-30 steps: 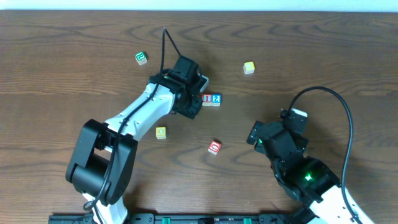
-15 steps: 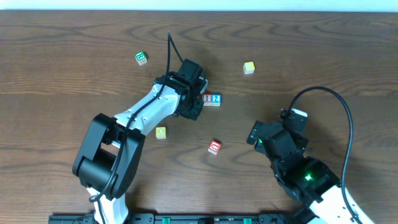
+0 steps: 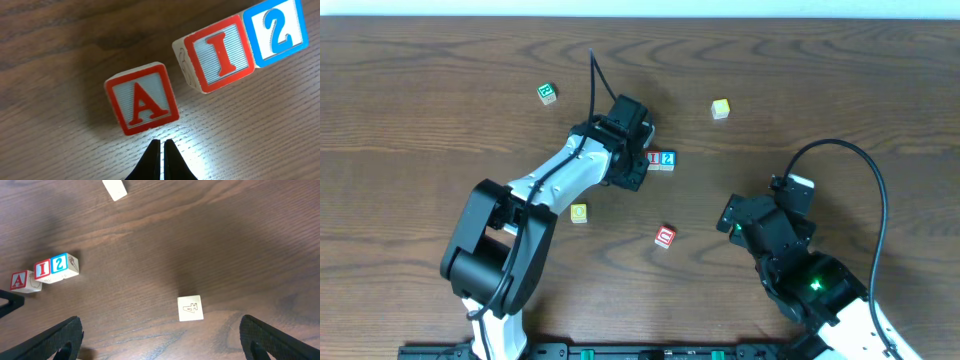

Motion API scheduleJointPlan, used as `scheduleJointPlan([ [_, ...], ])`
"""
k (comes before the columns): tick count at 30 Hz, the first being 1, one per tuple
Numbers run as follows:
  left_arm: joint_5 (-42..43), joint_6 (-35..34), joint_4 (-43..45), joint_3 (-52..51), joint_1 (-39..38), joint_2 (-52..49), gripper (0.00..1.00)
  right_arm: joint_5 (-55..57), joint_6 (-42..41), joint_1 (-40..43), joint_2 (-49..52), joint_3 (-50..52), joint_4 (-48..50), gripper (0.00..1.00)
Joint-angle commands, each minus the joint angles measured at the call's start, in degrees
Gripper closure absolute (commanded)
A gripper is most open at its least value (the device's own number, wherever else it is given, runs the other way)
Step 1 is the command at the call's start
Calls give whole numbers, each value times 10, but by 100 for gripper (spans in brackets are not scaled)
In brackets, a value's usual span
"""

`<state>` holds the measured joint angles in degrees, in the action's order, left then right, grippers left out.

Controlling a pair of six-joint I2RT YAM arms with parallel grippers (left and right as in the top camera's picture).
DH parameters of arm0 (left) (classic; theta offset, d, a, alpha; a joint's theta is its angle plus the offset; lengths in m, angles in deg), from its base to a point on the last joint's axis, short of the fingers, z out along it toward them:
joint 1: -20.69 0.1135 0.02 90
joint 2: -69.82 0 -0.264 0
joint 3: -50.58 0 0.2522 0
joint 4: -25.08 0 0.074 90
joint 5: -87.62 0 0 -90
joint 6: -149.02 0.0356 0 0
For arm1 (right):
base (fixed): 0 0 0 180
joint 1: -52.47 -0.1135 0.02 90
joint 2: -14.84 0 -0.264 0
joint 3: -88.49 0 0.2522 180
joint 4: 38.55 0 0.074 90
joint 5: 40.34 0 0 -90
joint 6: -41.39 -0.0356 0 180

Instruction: Spell out Ai2

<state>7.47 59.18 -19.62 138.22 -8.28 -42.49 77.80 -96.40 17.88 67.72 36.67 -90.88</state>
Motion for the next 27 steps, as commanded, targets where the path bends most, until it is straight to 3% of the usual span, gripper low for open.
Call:
scheduleJointPlan([
  [1, -10, -4, 5, -3, -4, -10, 94, 14, -10, -5, 1, 3, 0, 1],
  [27, -10, -6, 42, -3, -4, -23, 95, 14, -10, -5, 0, 3, 0, 1],
])
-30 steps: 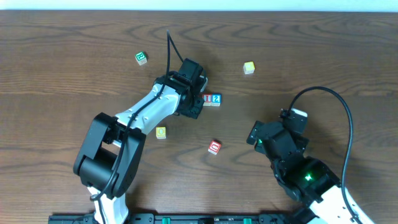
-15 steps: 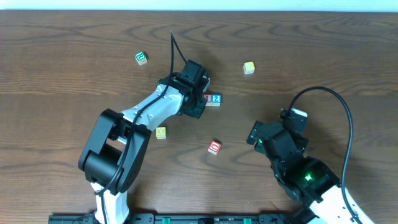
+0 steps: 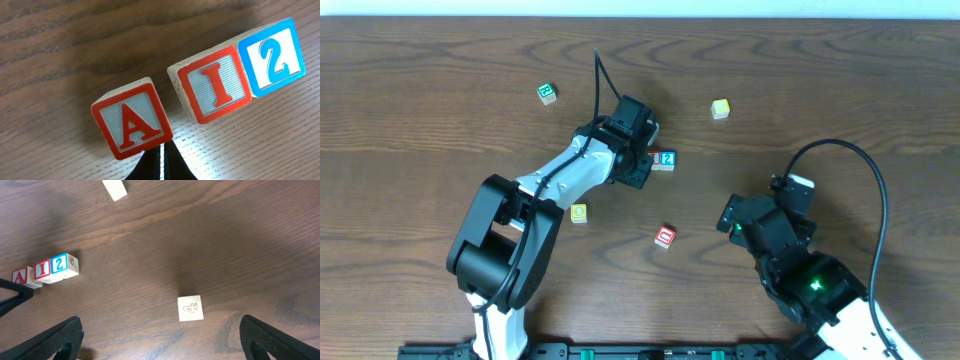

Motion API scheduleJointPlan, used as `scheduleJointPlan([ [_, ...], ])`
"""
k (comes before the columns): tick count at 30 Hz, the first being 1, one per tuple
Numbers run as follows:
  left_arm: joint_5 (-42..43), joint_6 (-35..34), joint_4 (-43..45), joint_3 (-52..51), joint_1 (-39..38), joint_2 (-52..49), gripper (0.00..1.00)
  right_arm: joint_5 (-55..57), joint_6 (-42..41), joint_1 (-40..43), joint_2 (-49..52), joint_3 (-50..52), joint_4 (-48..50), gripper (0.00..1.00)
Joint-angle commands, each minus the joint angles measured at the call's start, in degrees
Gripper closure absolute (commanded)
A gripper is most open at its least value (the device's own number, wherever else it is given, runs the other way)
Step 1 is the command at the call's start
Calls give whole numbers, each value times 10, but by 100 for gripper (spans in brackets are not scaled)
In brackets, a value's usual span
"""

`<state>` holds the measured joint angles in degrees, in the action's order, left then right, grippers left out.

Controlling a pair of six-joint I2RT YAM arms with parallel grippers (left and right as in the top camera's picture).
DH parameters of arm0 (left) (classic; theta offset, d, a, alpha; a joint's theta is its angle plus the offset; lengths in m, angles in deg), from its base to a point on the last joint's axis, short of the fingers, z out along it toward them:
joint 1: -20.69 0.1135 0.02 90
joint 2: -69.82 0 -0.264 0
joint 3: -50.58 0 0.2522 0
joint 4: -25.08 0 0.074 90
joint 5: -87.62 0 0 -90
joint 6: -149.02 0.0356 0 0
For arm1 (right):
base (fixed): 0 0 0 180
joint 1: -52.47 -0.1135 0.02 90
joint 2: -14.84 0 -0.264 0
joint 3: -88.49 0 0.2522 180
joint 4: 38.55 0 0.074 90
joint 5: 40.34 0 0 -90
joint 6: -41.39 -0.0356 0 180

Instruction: Spell out Ai2

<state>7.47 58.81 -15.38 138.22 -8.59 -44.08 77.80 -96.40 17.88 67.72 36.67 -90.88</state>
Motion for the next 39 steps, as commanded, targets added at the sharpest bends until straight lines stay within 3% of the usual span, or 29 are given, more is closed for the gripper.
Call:
scheduleJointPlan([
  [1, -10, -3, -1, -3, -1, -7, 94, 14, -10, -5, 1, 3, 0, 1],
  [7, -21, -15, -63, 15, 1, 19, 94, 14, -10, -5, 1, 3, 0, 1],
  [10, -76, -29, -96, 19, 1, 50, 95, 14, -10, -5, 1, 3, 0, 1],
  [13, -129, -46, -96, 19, 2, 62, 94, 14, -10, -5, 0, 3, 0, 1],
  [18, -144, -63, -72, 18, 19, 59, 94, 14, -10, -5, 1, 3, 0, 1],
  [39, -73, -91, 13, 12, 42, 7, 94, 14, -10, -5, 0, 3, 0, 1],
])
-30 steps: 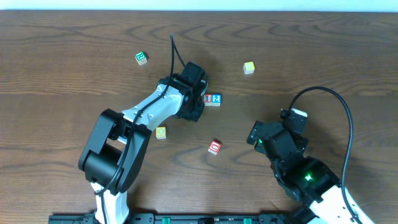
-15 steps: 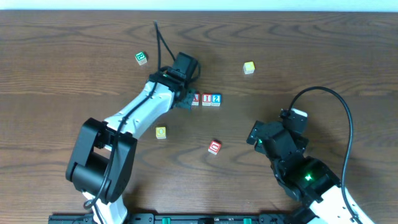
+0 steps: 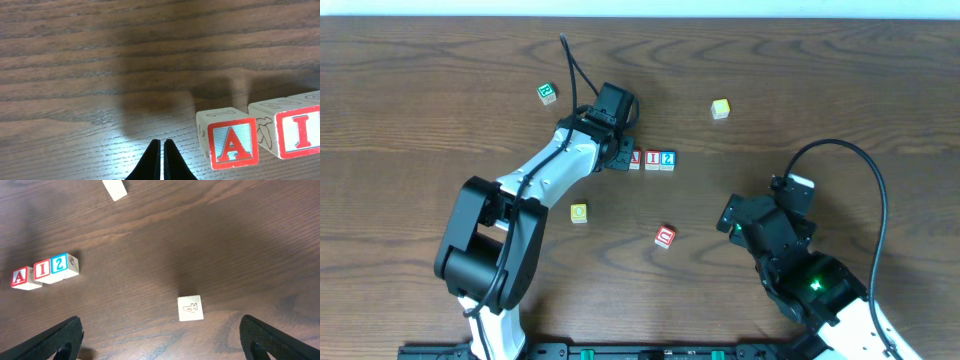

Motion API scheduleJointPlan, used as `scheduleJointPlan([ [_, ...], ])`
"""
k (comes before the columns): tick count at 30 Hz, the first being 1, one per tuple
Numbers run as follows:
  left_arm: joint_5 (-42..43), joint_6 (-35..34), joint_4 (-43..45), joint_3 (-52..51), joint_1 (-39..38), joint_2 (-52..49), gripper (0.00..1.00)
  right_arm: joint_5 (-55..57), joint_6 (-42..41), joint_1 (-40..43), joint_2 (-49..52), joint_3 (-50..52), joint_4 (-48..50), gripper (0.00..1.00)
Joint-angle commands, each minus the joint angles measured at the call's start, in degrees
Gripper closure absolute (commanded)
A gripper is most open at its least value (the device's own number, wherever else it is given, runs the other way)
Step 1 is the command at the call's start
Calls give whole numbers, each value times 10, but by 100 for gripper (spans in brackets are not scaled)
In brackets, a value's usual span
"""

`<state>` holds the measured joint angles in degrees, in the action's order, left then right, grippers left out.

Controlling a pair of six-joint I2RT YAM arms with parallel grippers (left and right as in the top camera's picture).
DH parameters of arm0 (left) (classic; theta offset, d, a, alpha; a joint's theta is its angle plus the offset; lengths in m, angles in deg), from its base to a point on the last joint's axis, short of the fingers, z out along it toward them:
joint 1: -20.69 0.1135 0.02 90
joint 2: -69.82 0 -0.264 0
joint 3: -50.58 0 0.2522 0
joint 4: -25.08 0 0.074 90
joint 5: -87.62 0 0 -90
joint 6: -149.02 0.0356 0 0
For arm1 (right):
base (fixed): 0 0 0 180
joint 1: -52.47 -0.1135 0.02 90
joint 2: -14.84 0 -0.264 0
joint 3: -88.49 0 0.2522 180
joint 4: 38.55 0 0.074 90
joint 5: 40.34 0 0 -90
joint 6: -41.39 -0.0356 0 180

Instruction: Spell out Ai2

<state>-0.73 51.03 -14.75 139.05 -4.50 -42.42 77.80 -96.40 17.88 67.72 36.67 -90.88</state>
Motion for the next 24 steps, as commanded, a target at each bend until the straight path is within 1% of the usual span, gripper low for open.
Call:
scheduleJointPlan([
  [1, 9, -15, 9, 4, 1, -9, 94, 14, -10, -5, 1, 3, 0, 1],
  [8, 22, -25, 11, 4, 0, -28, 94, 14, -10, -5, 1, 3, 0, 1],
  [24, 65, -23, 20, 4, 0, -28, 94, 14, -10, 5, 0, 3, 0, 1],
])
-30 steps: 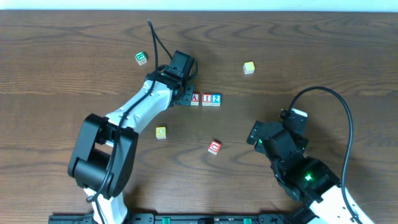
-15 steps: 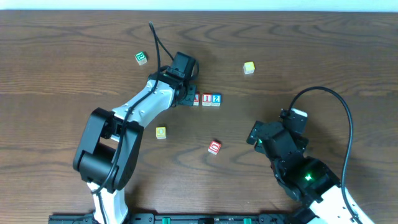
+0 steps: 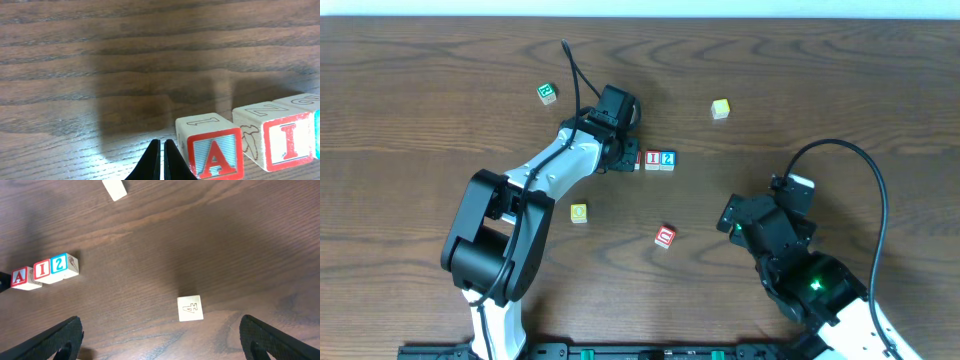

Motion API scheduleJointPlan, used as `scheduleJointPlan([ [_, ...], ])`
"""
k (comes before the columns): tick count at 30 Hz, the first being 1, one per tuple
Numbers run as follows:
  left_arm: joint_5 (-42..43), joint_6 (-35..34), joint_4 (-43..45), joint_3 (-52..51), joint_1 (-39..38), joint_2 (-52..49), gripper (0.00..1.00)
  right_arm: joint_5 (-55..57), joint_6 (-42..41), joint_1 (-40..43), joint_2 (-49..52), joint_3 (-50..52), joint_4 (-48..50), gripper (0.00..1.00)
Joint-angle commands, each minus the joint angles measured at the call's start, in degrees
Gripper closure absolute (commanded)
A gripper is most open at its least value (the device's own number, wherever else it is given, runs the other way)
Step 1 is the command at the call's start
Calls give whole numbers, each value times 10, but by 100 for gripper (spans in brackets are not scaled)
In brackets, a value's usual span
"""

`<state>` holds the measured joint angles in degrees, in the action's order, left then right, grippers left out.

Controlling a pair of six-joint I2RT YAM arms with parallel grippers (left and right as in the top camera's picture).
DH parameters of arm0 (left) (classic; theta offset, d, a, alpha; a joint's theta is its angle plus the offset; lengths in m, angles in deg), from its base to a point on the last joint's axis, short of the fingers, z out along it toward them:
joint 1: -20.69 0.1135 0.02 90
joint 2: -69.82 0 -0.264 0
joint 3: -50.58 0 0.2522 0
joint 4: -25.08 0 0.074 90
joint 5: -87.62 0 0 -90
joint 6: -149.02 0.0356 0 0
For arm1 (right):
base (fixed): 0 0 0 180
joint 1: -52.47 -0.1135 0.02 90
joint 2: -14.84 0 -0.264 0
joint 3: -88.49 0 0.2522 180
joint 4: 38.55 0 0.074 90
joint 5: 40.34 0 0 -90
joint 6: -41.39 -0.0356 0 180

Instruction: Spell out Ai2

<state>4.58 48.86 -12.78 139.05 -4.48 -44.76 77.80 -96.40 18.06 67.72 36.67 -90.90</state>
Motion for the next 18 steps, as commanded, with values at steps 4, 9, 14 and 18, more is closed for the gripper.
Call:
scheduleJointPlan([
  [4, 21, -2, 3, 4, 0, -5, 94, 14, -10, 3, 1, 3, 0, 1],
  [9, 32, -1, 3, 4, 0, -5, 94, 14, -10, 3, 0, 3, 0, 1],
  [14, 32, -1, 3, 4, 0, -5, 94, 14, -10, 3, 0, 3, 0, 1],
  [18, 36, -1, 0, 4, 0, -5, 94, 14, -10, 3, 1, 3, 0, 1],
])
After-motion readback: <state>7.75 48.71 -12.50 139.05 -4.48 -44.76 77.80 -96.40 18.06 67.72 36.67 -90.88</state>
